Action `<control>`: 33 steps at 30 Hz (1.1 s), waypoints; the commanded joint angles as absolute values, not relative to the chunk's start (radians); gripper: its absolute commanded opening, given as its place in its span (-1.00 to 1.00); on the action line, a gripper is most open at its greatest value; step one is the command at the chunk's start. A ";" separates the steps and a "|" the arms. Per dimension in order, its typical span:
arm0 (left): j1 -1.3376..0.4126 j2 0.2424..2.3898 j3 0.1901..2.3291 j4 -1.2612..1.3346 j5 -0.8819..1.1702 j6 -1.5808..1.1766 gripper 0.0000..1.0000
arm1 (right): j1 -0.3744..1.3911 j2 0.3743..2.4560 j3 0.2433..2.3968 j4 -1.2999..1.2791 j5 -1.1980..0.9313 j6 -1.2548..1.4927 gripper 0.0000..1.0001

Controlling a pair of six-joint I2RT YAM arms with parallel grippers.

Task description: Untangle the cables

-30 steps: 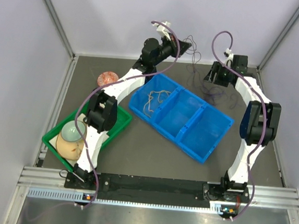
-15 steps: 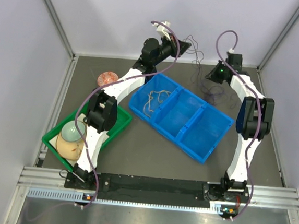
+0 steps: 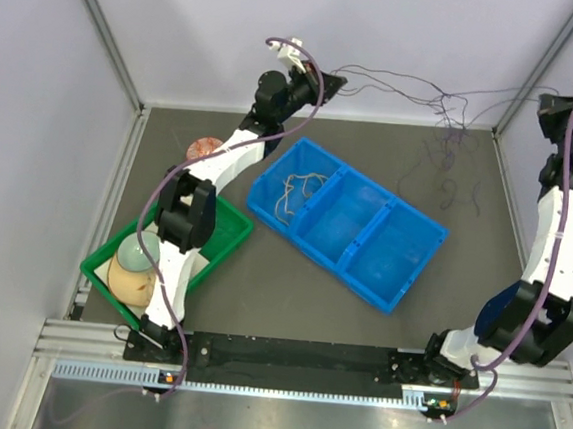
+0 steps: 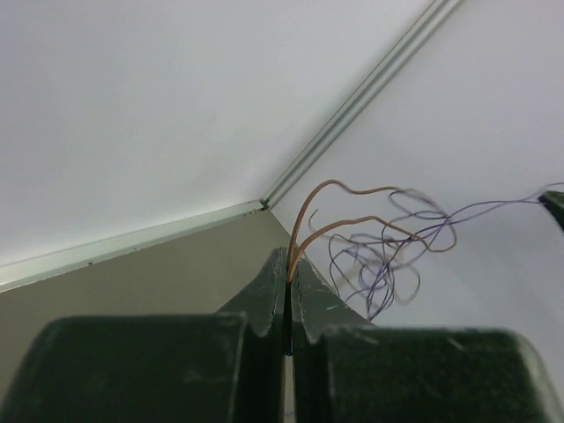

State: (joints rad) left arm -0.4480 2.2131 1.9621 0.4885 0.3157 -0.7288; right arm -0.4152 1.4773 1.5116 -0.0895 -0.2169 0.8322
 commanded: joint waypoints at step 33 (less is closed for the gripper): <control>-0.393 2.384 2.416 0.354 0.334 -0.767 -1.00 | -0.351 1.575 1.387 -0.208 -0.029 0.572 -1.00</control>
State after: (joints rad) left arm -0.3500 2.4947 2.4065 0.2790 0.2913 -0.7567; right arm -0.4511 1.4117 1.3075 -0.1688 -0.0345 0.7200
